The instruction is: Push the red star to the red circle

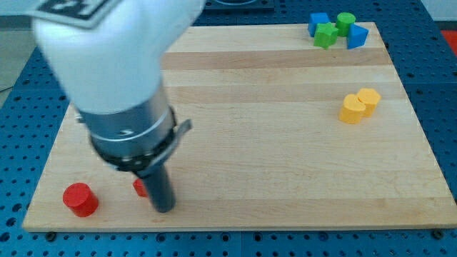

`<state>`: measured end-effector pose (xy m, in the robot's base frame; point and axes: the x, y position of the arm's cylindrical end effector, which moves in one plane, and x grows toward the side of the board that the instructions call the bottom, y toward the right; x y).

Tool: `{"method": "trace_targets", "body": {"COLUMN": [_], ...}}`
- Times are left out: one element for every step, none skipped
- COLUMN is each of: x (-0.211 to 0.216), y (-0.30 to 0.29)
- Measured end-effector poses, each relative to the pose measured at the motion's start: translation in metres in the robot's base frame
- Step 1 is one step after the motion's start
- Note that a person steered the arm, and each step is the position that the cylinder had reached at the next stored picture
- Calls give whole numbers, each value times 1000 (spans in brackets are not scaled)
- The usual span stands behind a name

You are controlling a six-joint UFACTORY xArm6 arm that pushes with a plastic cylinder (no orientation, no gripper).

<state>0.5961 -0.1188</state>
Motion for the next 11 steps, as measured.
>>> {"method": "trace_targets", "body": {"x": [1,-32,-52,-45,-41,-41,-31,-12,-11,-10,-10], "y": [8,57,37,1,-13,-11,-10,-14,-19,-37,-58]}}
